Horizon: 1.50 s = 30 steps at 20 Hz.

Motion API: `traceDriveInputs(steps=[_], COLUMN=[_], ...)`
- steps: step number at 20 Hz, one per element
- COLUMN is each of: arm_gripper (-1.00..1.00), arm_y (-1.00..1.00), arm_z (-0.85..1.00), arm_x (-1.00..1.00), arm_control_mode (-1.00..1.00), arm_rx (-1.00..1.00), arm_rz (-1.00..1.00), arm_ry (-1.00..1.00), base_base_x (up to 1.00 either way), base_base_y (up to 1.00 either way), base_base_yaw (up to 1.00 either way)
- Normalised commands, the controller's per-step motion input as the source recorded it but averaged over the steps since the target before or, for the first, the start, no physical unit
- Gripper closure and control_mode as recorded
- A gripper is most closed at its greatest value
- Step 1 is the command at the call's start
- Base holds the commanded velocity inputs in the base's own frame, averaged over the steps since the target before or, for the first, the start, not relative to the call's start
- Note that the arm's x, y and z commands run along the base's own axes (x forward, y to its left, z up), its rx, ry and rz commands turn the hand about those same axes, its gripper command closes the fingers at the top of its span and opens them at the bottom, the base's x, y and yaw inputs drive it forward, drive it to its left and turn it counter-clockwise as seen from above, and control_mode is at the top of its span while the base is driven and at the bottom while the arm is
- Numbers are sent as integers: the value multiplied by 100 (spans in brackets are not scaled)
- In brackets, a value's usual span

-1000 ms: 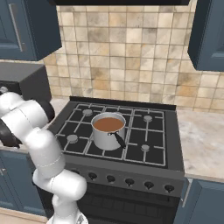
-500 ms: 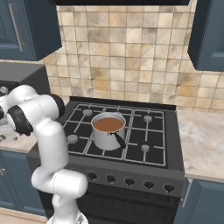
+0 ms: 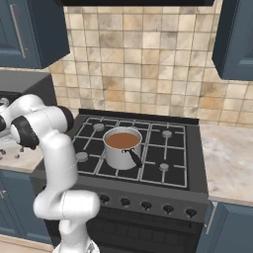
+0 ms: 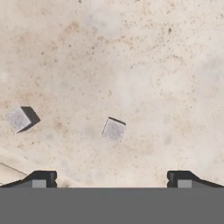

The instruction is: Pick up the sugar cube(s) and place them in the saucepan with hot chocolate.

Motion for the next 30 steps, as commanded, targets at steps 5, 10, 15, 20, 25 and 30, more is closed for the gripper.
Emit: traceDriveInputs(steps=[5,10,15,20,25,30], arm_gripper=[-100,-100,-100,-100,-100,-100], arm_y=[-2,-1,0,0,0,2], arm_z=[-10,-9,-13,-23,-15,-2], arm_x=[1,7,2,9,16,6], arm_control_mode=[-100,-100,-100,-100,-100,-100], arm_rx=[0,0,0,0,0,0], arm_rz=[-16,-20,-20,-21,-18,-9], arm_ry=[1,1,0,0,0,0], base_base_x=[0,0,0,0,0,0], base_base_y=[0,0,0,0,0,0], base_base_yaw=[0,0,0,0,0,0])
